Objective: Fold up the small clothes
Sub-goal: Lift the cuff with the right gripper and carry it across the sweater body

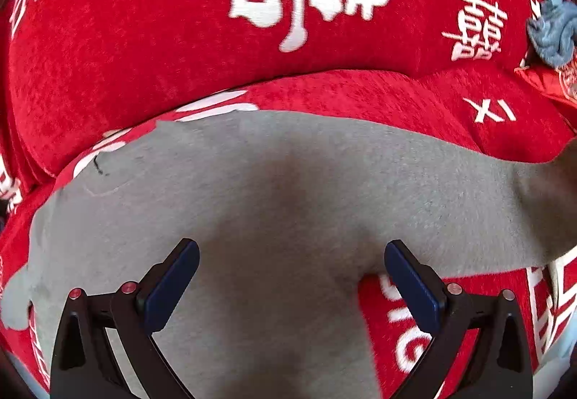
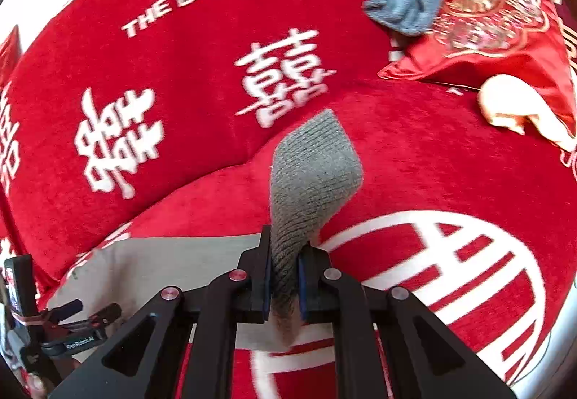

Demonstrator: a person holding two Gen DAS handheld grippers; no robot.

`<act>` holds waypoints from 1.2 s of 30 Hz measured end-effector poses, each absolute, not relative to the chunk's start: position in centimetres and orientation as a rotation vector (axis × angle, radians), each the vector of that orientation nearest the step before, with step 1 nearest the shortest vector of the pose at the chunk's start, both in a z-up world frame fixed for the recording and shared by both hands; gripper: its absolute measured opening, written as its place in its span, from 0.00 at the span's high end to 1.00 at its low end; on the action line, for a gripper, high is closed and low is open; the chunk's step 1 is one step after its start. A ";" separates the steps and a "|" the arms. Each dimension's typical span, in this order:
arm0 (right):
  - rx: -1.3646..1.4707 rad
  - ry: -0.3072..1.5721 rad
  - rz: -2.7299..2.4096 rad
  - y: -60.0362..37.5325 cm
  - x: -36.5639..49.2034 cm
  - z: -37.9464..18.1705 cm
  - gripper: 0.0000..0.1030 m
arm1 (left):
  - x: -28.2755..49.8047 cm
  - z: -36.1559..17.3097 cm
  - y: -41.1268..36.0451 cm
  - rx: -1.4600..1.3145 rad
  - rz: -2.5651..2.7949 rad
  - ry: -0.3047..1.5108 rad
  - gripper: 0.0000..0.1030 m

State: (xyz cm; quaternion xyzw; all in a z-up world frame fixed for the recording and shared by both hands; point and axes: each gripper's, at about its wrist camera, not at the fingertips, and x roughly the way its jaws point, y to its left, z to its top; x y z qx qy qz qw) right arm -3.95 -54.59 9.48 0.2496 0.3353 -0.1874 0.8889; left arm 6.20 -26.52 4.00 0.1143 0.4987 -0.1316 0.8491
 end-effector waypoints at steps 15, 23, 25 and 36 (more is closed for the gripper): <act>0.554 0.744 -0.179 -43.0 1.9 11.0 0.89 | 5.3 2.9 -15.4 0.130 -0.212 1.097 0.00; 0.534 0.792 -0.127 -36.7 5.1 10.4 0.89 | 5.3 2.1 -9.4 0.061 -0.163 1.120 0.00; 0.528 0.802 -0.114 -35.3 5.7 10.3 0.89 | 5.3 2.1 -8.0 0.052 -0.146 1.116 0.00; 0.463 0.837 -0.016 -26.6 8.4 10.3 0.89 | 5.5 1.7 -0.9 -0.043 -0.086 1.121 0.00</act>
